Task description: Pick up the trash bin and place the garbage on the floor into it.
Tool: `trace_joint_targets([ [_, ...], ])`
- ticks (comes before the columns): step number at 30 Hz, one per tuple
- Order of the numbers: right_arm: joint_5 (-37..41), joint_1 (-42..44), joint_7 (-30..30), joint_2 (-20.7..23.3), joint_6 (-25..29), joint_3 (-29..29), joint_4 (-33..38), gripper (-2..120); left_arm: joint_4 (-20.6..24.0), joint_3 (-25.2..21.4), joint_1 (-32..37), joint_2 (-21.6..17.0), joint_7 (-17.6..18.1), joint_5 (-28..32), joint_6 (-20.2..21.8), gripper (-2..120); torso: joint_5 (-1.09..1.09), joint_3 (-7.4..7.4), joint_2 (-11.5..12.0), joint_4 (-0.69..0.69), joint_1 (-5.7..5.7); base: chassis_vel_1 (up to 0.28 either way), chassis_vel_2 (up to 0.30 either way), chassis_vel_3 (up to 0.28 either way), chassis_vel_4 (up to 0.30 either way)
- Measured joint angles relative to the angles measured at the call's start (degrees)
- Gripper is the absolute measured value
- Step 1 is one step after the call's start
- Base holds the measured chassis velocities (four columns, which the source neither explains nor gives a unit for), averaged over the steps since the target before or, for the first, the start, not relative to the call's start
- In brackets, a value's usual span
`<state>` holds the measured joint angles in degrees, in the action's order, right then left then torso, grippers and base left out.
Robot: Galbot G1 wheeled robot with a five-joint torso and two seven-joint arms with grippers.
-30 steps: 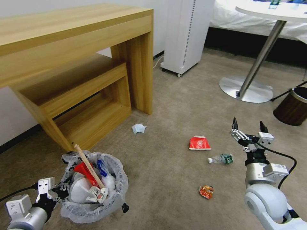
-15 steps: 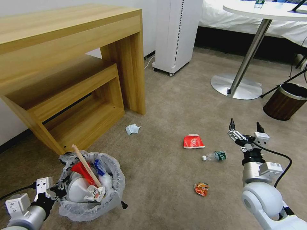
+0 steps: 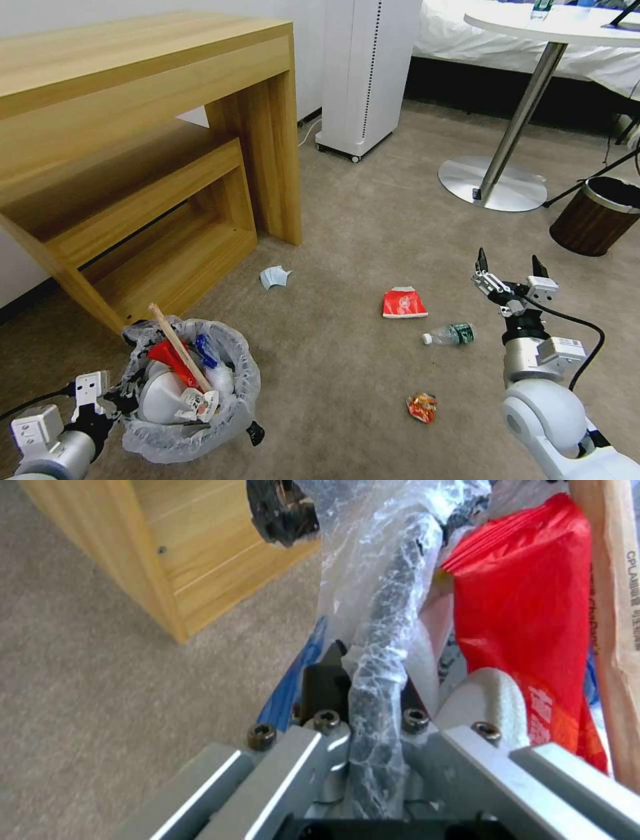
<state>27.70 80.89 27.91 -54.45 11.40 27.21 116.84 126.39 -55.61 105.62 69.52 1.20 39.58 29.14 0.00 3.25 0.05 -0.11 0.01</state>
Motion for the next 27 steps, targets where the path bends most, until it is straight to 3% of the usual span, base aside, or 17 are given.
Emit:
trace_joint_targets([
  [5, 1.9, 0.4, 1.3, 0.8, -2.5, -1.2, 1.1, 100, 0.0, 0.2, 0.0, 0.3, -0.1, -0.3, -0.1, 0, 0.00, 0.00, 0.0, 0.00, 0.00, -0.043, 0.052, 0.071, -0.053],
  [8, 9.6, 1.5, 4.7, 3.3, -10.2, -4.1, 3.5, 100, -0.1, 0.5, 0.0, 0.7, -0.1, -0.8, -0.2, 0, 0.01, -0.03, 0.0, 0.00, -0.01, 0.000, 0.000, 0.000, 0.000],
  [9, 9.6, 1.5, 4.7, 3.3, -10.2, -4.1, 3.5, 100, -0.1, 0.5, 0.0, 0.7, -0.1, -0.8, -0.2, 0, 0.01, -0.03, 0.0, 0.00, -0.01, 0.000, 0.000, 0.000, 0.000],
  [11, 17.2, 2.1, 7.1, 5.9, -16.1, -6.8, 4.3, 100, -0.2, 0.8, -0.2, 1.1, -0.2, -1.2, -0.2, 0, 0.00, -0.03, 0.0, -0.01, -0.01, 0.000, 0.000, 0.000, 0.000],
  [13, 19.7, 2.4, 7.4, 7.2, -18.0, -7.8, 4.5, 100, -0.3, 0.9, -0.4, 1.3, -0.2, -1.3, -0.3, 0, -0.01, -0.03, 0.0, -0.01, -0.01, 0.000, 0.000, 0.000, 0.000],
  [16, 25.5, 3.1, 8.9, 12.5, -23.0, -11.8, 4.7, 100, -0.8, 1.1, -0.8, 1.9, -0.3, -1.7, -0.5, 0, -0.02, -0.02, 0.0, 0.00, -0.01, 0.000, 0.000, 0.000, 0.000],
  [20, 26.5, 4.0, 8.6, 17.1, -24.7, -14.8, 4.6, 100, -1.3, 1.3, -1.1, 2.5, -0.4, -2.1, -0.7, 0, 0.00, -0.03, 0.0, 0.00, -0.01, 0.000, 0.000, 0.000, 0.000],
  [22, 25.4, 5.5, 7.2, 21.8, -25.8, -17.5, 4.3, 100, -1.7, 1.4, -1.3, 3.1, -0.6, -2.5, -1.0, 0, -0.01, -0.02, 0.0, -0.01, -0.01, 0.000, 0.000, 0.000, 0.000],
  [25, 22.0, 6.3, 5.4, 25.4, -25.7, -20.2, 3.0, 100, -2.1, 1.6, -1.4, 3.7, -0.8, -3.1, -1.3, 0, 0.00, -0.03, 0.0, -0.01, -0.01, 0.000, 0.000, 0.000, 0.000],
  [27, 15.0, 5.8, 2.9, 27.9, -24.2, -23.6, -0.4, 100, -2.4, 1.8, -1.6, 4.3, -0.9, -3.6, -1.6, 0, -0.01, -0.02, 0.0, -0.01, -0.01, 0.000, 0.000, 0.000, 0.000],
])
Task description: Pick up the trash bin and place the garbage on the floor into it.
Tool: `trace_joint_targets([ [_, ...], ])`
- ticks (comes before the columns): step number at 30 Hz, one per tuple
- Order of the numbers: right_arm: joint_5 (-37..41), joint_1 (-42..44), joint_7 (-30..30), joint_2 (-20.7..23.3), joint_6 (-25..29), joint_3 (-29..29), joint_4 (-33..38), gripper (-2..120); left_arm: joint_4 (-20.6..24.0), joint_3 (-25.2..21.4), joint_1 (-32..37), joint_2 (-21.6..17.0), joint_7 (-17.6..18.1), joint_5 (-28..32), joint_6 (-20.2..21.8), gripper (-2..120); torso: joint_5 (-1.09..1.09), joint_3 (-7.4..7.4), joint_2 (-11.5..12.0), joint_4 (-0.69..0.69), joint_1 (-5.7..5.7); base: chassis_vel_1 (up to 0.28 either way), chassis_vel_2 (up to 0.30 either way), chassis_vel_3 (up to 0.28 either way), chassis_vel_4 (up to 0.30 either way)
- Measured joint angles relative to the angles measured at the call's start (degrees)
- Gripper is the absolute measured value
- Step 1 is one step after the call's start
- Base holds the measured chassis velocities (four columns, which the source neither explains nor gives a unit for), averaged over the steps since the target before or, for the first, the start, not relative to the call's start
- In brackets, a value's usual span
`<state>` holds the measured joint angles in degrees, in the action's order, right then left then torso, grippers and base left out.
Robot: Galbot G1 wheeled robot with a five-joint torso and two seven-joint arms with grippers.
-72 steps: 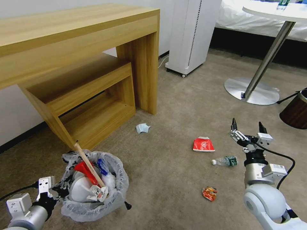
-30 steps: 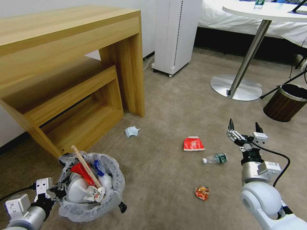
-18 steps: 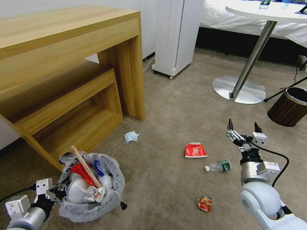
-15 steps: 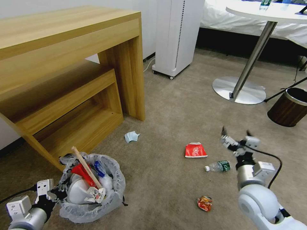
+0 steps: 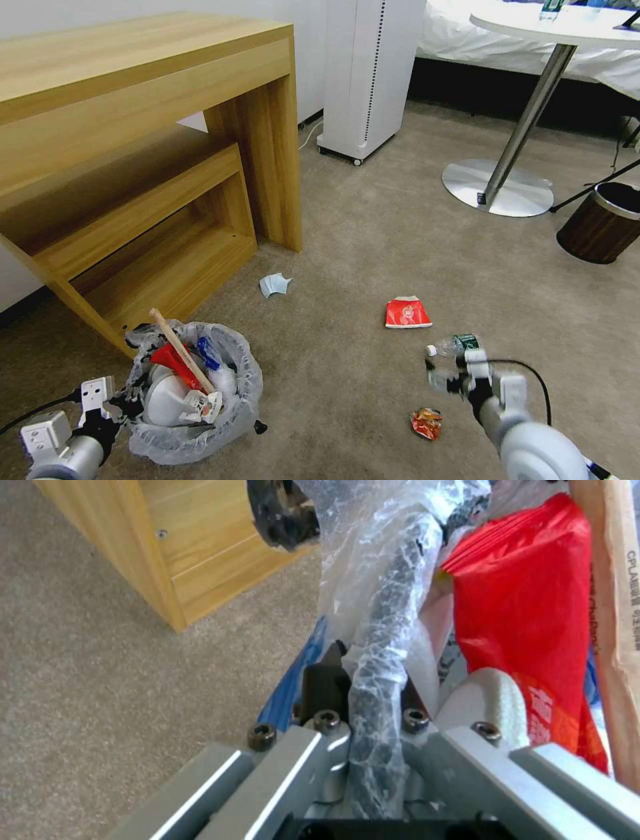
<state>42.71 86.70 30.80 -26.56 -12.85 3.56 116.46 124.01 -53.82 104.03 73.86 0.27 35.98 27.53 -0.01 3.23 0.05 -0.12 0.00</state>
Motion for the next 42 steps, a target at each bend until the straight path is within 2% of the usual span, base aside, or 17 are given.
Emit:
trace_joint_targets([
  [1, -5.5, -0.4, -2.1, 1.2, 1.4, -1.9, -2.3, 100, -0.1, 0.1, -0.1, 0.3, 0.0, -0.3, -0.2, 0, -0.01, 0.00, 0.0, 0.01, 0.00, 0.000, 0.000, 0.000, 0.000],
  [2, -5.5, -0.4, -2.1, 1.2, 1.4, -1.9, -2.3, 100, -0.1, 0.1, -0.1, 0.3, 0.0, -0.3, -0.2, 0, -0.01, 0.00, 0.0, 0.01, 0.00, 0.000, 0.000, 0.000, 0.000],
  [4, -12.3, -1.5, -4.6, 2.8, 4.1, -5.6, -6.3, 100, -0.4, 0.2, -0.3, 0.8, 0.0, -0.7, -0.4, 0, 0.00, 0.00, 0.0, 0.00, 0.00, 0.000, 0.000, 0.000, 0.000],
  [6, -14.4, -2.6, -5.3, 3.5, 5.2, -7.9, -7.9, 100, -0.5, 0.2, -0.4, 1.1, -0.1, -0.7, -0.5, 0, 0.00, 0.00, 0.0, 0.00, 0.00, 0.000, 0.000, 0.000, 0.000],
  [9, -19.7, -6.1, -8.0, 5.0, 10.1, -14.0, -12.9, 100, -1.1, 0.4, -0.9, 1.8, -0.1, -1.1, -1.0, 0, -0.01, 0.00, 0.0, 0.00, 0.00, 0.000, 0.000, 0.000, 0.000],
  [18, -21.8, -11.3, -11.3, 5.6, 14.3, -19.0, -19.5, 100, -2.5, 1.2, -2.1, 3.3, -0.2, -2.1, -2.2, 0, 0.02, 0.00, 0.0, 0.00, 0.00, 0.000, 0.000, 0.000, 0.000],
  [22, -22.5, -18.4, -12.3, 1.8, 16.3, -24.7, -25.9, 100, -2.8, 1.5, -2.8, 3.6, -0.2, -2.2, -2.2, 0, -0.01, 0.00, 0.0, 0.00, 0.00, 0.000, 0.000, 0.000, 0.000],
  [26, -23.2, -21.1, -13.6, -0.8, 17.9, -27.0, -28.7, 100, -3.0, 1.9, -3.4, 3.5, -0.2, -2.1, -1.9, 0, 0.01, 0.00, 0.0, 0.02, 0.00, 0.000, 0.000, 0.000, 0.000],
  [42, -29.7, -22.3, -15.5, -3.8, 22.5, -30.7, -31.4, 100, -3.3, 1.8, -4.5, 3.7, 0.0, -1.8, -1.3, 0, 0.01, 0.00, 0.0, 0.00, 0.00, 0.000, 0.000, 0.000, 0.000],
])
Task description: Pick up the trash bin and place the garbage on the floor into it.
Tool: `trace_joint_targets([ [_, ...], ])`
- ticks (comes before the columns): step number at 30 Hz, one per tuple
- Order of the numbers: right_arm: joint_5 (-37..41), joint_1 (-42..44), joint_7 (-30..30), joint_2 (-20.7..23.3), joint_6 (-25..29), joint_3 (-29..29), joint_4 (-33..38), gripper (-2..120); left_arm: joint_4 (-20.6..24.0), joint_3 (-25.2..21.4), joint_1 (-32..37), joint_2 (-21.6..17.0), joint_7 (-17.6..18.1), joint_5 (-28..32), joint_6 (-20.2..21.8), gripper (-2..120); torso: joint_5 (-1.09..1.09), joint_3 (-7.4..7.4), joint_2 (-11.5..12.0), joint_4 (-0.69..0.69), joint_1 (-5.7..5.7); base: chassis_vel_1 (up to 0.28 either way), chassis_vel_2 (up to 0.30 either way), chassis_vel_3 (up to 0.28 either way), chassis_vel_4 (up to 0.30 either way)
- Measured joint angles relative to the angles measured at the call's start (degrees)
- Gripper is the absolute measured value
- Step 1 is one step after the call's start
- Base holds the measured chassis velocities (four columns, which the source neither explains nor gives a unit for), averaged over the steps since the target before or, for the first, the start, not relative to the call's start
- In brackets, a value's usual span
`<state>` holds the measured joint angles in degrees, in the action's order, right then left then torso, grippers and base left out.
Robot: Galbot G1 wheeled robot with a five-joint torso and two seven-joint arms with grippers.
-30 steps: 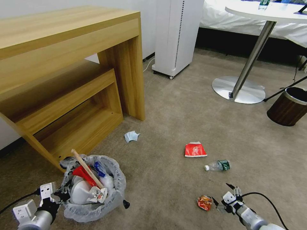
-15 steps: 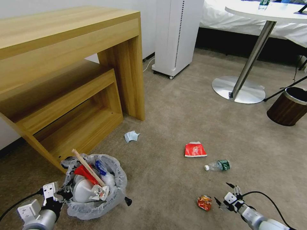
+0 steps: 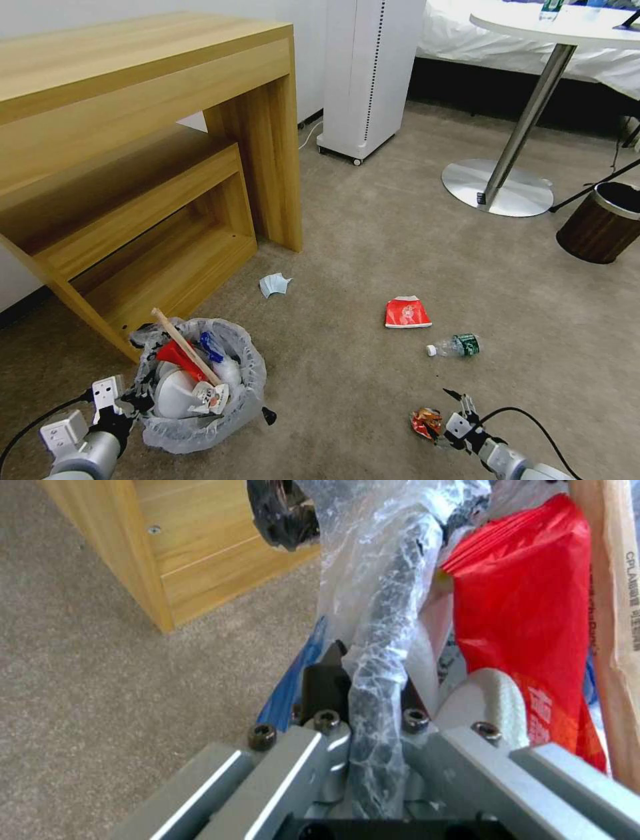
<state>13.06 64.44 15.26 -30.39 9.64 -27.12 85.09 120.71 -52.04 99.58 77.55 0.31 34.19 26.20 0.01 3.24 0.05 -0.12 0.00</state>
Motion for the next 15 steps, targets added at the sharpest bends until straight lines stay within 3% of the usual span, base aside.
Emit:
trace_joint_targets([
  [9, 0.0, -2.8, 0.4, -3.5, 0.1, -3.4, -3.3, 92, 0.0, -0.1, 0.2, 0.1, 0.0, 0.0, -0.3, 0, -0.01, 0.00, 0.0, 0.01, 0.00, 0.000, 0.000, 0.000, 0.000],
  [15, -0.3, -0.9, 0.6, -3.9, 0.4, -2.3, -3.9, 88, 0.2, -0.1, 0.3, 0.2, 0.0, 0.0, -0.3, 0, -0.01, 0.00, 0.0, 0.00, 0.00, 0.000, 0.000, 0.000, 0.000],
])
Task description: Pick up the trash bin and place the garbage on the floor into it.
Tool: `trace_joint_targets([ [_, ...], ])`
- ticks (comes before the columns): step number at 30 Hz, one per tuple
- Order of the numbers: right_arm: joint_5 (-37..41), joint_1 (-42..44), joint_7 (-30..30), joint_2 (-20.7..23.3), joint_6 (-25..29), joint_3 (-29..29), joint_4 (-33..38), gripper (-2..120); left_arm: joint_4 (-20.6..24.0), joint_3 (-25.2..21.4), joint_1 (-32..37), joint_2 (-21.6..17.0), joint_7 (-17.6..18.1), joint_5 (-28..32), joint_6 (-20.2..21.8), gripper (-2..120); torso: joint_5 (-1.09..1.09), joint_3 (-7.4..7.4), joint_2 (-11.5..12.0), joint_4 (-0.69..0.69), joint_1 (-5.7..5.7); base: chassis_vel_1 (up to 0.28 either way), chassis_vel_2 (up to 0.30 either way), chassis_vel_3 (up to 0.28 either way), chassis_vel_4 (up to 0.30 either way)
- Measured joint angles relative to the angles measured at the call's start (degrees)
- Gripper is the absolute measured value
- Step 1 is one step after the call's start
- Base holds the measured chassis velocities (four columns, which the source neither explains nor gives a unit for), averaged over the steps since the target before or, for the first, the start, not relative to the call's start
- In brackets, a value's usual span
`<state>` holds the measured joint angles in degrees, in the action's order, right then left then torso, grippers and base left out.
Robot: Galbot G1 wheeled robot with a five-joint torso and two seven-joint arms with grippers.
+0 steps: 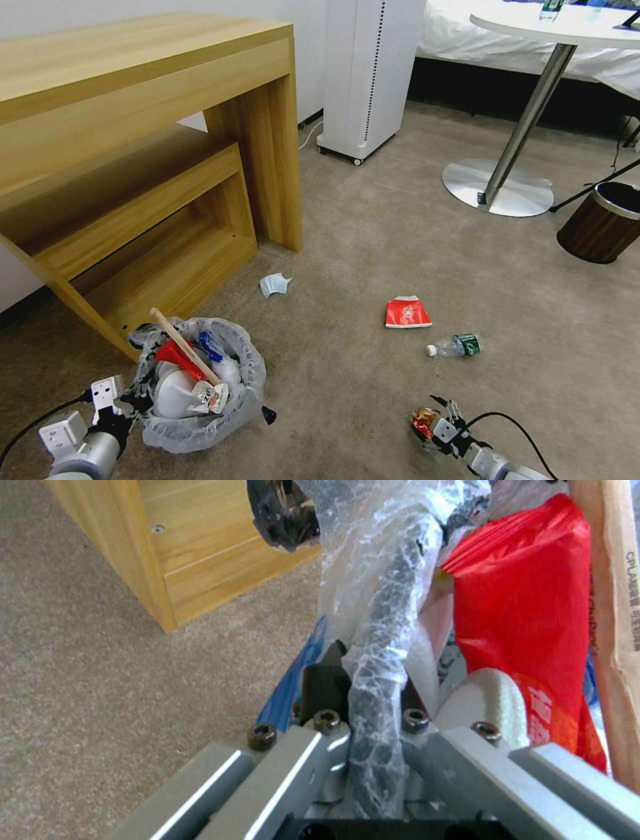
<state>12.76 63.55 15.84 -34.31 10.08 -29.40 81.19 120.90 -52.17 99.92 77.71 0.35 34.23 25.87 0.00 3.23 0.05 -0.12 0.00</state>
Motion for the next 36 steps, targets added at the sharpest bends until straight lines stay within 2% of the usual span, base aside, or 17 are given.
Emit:
trace_joint_targets([
  [9, -1.1, 4.2, 0.1, 0.1, 0.7, 3.5, -0.7, 86, 0.0, 0.3, -0.3, 0.2, 0.0, -0.1, -0.3, 0, 0.00, 0.00, 0.0, -0.01, 0.00, 0.000, 0.000, 0.000, 0.000],
  [12, -1.2, 4.2, 0.3, -0.6, 0.8, 3.6, -1.2, 82, -0.1, 0.3, -0.2, 0.3, 0.0, -0.2, -0.5, 0, 0.00, 0.00, 0.0, -0.01, 0.00, 0.000, 0.000, 0.000, 0.000],
  [15, -1.1, 3.2, 0.4, -1.7, 0.9, 3.4, -1.9, 74, 0.0, 0.3, 0.2, 0.3, 0.0, -0.3, -0.5, 0, 0.00, 0.00, 0.0, 0.00, 0.00, 0.000, 0.000, 0.000, 0.000],
  [22, -1.1, 2.7, 0.4, -2.2, 0.9, 3.2, -2.2, 68, 0.0, 0.3, 0.4, 0.4, 0.0, -0.4, -0.6, 0, 0.00, 0.00, 0.0, 0.00, 0.00, 0.000, 0.000, 0.000, 0.000],
  [27, -1.2, 4.2, 1.0, -2.0, 1.1, 4.7, -2.1, 52, 0.0, 0.2, 0.3, 0.0, 0.0, -0.4, -0.6, 0, 0.01, 0.00, 0.0, 0.00, 0.00, 0.000, 0.000, 0.000, 0.000],
  [28, -1.2, 4.2, 1.0, -2.0, 1.1, 4.7, -2.1, 52, 0.0, 0.2, 0.3, 0.0, 0.0, -0.4, -0.6, 0, 0.01, 0.00, 0.0, 0.00, 0.00, 0.000, 0.000, 0.000, 0.000],
  [30, -1.2, 5.2, 1.3, -2.0, 1.1, 5.6, -2.1, 41, 0.0, 0.3, 0.2, -0.1, -0.1, -0.4, -0.6, 0, 0.01, 0.00, 0.0, 0.00, 0.00, 0.000, 0.000, 0.000, 0.000],
  [31, -1.2, 5.2, 1.3, -2.0, 1.1, 5.6, -2.1, 41, 0.0, 0.3, 0.2, -0.1, -0.1, -0.4, -0.6, 0, 0.01, 0.00, 0.0, 0.00, 0.00, 0.000, 0.000, 0.000, 0.000],
  [34, -1.3, 6.1, 1.6, -2.3, 1.5, 6.3, -2.5, 28, -0.4, 0.4, 0.1, -0.2, -0.1, -0.4, -0.7, 0, 0.02, -0.01, 0.0, 0.00, 0.00, 0.000, 0.000, 0.000, 0.000],
  [36, -1.4, 6.4, 1.7, -2.6, 1.6, 6.5, -2.5, 24, -0.6, 0.5, 0.0, -0.2, -0.1, -0.4, -0.7, 0, 0.02, -0.01, 0.0, 0.00, 0.00, 0.000, 0.000, 0.000, 0.000],
])
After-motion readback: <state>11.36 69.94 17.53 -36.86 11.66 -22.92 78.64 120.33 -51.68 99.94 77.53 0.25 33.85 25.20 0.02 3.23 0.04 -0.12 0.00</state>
